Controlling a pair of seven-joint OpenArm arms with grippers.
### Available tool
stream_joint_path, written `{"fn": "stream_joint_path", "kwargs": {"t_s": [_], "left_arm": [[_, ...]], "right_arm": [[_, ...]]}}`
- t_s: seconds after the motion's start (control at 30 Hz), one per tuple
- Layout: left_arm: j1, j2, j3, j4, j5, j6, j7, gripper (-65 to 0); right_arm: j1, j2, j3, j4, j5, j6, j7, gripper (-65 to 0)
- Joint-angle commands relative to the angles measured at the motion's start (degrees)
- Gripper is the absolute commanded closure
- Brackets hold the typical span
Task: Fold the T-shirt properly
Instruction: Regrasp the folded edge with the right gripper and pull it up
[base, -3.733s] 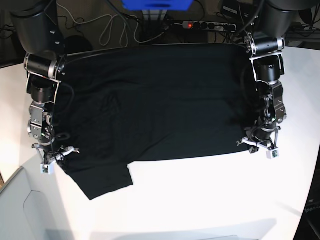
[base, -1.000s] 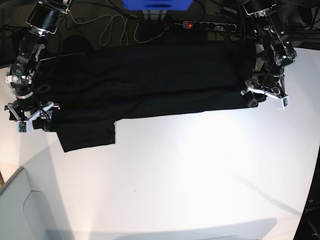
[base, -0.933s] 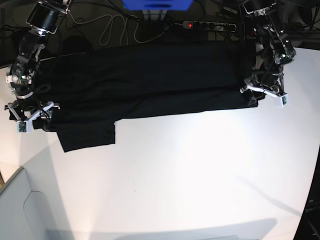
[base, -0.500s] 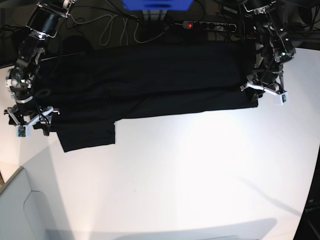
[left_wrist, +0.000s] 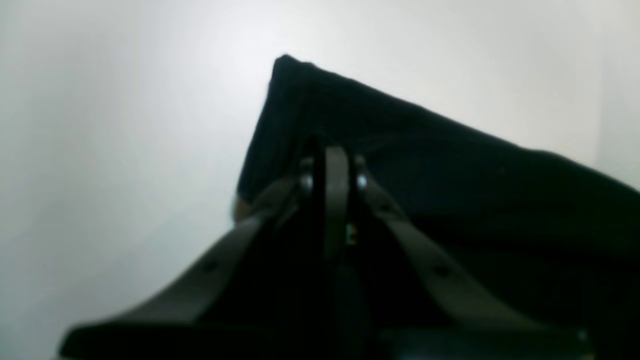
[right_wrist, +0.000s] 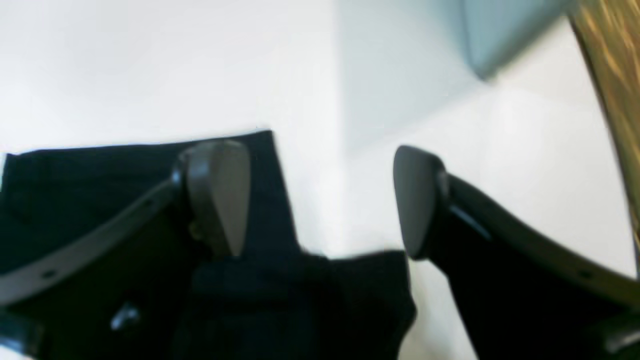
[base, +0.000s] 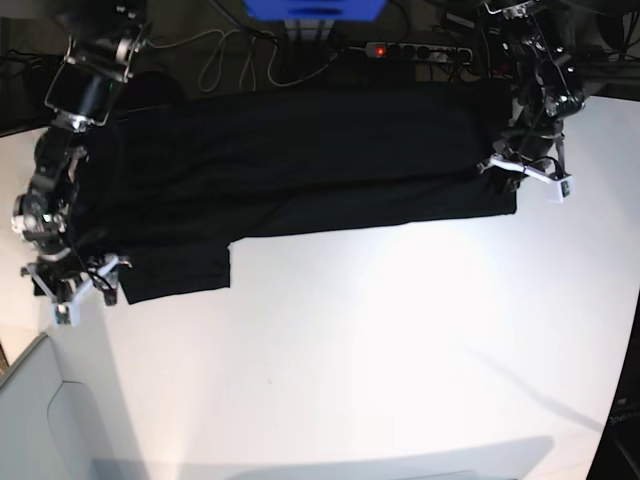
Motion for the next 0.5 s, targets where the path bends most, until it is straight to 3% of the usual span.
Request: {"fn": "stream_joint_path", "kwargs": {"t_s": [0.0,0.23,0.47], "left_arm": [[-0.02,-0.58,-0.17,1.53,-0.8,-0.15,-1.08,0.0],[0.34,-0.58,-0.17,2.23,-0.8,-0.15,-1.08,0.0],[0.34,-0.58,-0.17,2.23,-0.8,-0.15,-1.08,0.0]], "right_arm": [[2.28,0.83,-0.52,-0.98,0.31,1.2,0.43,-44.1],[10.81,0.83,-5.35,-18.39,0.23,1.38,-3.52,-44.0],[9.31,0.66,-5.35,-20.41,0.23,1.29,-3.35,-43.4]]}}
